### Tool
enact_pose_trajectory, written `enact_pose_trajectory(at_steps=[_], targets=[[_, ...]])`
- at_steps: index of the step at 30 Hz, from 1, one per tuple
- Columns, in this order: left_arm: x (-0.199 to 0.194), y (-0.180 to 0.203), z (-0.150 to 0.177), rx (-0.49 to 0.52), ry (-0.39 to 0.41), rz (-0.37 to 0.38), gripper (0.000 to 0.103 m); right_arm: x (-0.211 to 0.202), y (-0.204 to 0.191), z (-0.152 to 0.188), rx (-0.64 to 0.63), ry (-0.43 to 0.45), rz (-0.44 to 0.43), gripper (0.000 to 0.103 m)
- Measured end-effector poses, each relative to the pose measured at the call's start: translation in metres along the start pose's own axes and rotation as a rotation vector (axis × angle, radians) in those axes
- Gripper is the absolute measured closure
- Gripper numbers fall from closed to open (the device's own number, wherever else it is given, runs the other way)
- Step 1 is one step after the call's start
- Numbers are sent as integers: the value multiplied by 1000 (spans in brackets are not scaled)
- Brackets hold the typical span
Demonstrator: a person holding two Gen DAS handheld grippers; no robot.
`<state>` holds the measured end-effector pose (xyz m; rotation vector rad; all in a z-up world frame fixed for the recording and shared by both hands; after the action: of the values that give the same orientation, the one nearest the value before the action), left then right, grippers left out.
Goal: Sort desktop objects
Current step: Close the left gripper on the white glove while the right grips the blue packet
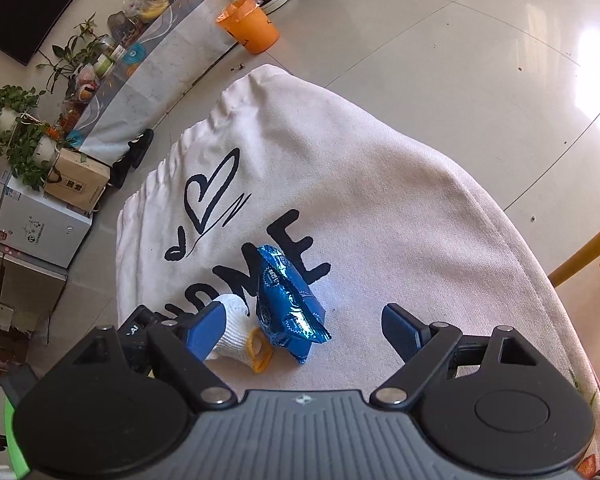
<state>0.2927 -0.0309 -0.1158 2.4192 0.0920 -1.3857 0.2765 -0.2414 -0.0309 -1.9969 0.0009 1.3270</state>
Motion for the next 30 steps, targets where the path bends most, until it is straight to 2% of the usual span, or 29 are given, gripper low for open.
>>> enact_pose_trajectory(at_steps=[9, 17, 30], targets=[[35, 11, -6, 65, -29, -49, 1, -1, -7, 4, -12, -6, -11, 17], [54, -3, -1, 70, -73, -146, 1, 1, -8, 5, -12, -8, -9, 17], [35, -31, 13, 44, -48, -133, 0, 7, -6, 6, -4, -12, -4, 17]])
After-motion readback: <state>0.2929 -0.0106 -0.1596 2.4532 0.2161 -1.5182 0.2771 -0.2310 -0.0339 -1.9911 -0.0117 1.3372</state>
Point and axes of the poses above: each gripper's, at about its wrist camera, not at the fingertips, and x roughly the way its jaws point, y to its right, z to its underside, the point moved 8 cm from there along x, roughly the way its jaws point, and after that the axes turned 11 degrees about x, right-handed, at the moved point
